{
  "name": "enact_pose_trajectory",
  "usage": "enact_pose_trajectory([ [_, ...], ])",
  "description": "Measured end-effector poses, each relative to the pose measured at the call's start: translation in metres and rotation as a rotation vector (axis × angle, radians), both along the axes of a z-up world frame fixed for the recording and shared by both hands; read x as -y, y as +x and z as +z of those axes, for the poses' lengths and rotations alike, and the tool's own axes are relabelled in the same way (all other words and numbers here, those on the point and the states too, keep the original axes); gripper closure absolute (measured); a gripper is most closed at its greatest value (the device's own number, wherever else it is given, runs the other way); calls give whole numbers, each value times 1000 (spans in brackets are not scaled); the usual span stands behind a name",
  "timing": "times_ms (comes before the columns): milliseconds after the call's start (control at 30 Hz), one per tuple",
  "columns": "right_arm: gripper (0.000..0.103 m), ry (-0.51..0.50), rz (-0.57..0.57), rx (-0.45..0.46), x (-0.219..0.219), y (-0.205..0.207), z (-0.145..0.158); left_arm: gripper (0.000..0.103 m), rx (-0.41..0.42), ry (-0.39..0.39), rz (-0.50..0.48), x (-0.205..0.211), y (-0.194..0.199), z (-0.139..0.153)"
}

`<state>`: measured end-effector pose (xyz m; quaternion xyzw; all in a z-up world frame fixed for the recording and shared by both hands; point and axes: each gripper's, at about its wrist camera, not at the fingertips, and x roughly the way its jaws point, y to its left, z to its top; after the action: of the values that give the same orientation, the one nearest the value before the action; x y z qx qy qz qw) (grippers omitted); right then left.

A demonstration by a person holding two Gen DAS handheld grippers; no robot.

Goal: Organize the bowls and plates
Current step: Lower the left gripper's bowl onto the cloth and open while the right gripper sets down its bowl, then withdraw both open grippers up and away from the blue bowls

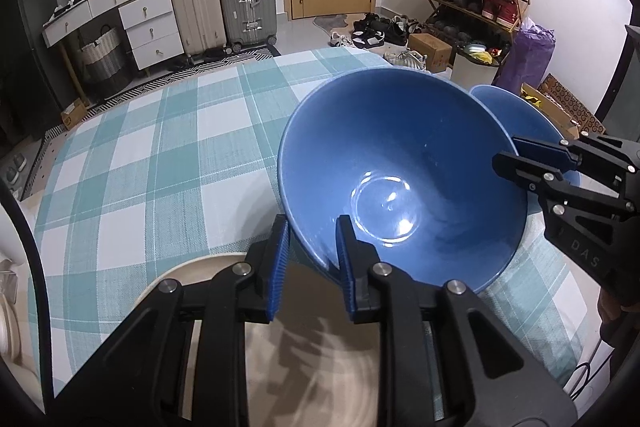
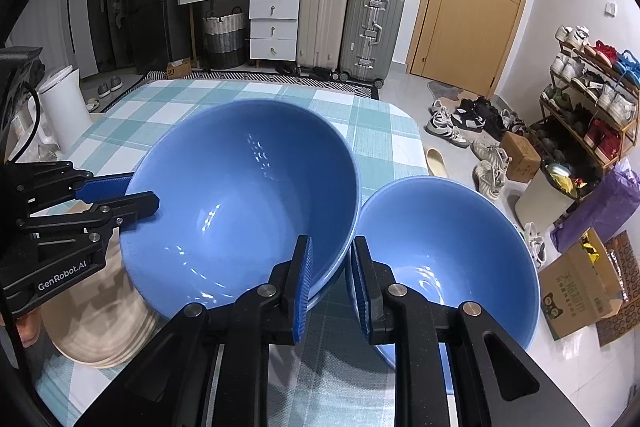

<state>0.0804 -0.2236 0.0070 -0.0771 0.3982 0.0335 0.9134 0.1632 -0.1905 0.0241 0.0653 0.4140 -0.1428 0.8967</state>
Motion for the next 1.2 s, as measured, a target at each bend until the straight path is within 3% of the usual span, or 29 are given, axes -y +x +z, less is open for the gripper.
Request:
enact_pose_trajectory([
  [267,83,-19,19,7,-6,-2,-4,83,-4,-2,6,-2,2,-2],
  [433,75,8,13,14,-2,-5,0,78,-14,-31,9,-7,4,1],
  [500,67,36,1,32,2,-9,5,64,-11,-49,14,-9,2,5],
  [533,58,51,-6,40,5,-10,7,60,-7,-62,13,-11,1,8],
  [600,41,98,-35,66,14,-15,15,41,0,-83,8,-12,-2,14],
  [633,32,114,-51,81,17,-17,19,38,4,-93,9,-12,-5,17],
  [700,23,134,-94,114,25,-23,24,24,9,-120,8,-13,-10,25],
  [733,19,147,-108,119,29,-25,27,24,13,-133,6,-12,-13,28],
  [933,3,172,-134,111,50,-38,36,13,6,-179,2,-1,-29,40],
  [1000,2,182,-137,119,60,-45,42,1,-3,-191,-6,6,-35,42],
  [1200,1,229,-160,133,91,-65,56,1,-17,-207,-44,35,-52,47],
])
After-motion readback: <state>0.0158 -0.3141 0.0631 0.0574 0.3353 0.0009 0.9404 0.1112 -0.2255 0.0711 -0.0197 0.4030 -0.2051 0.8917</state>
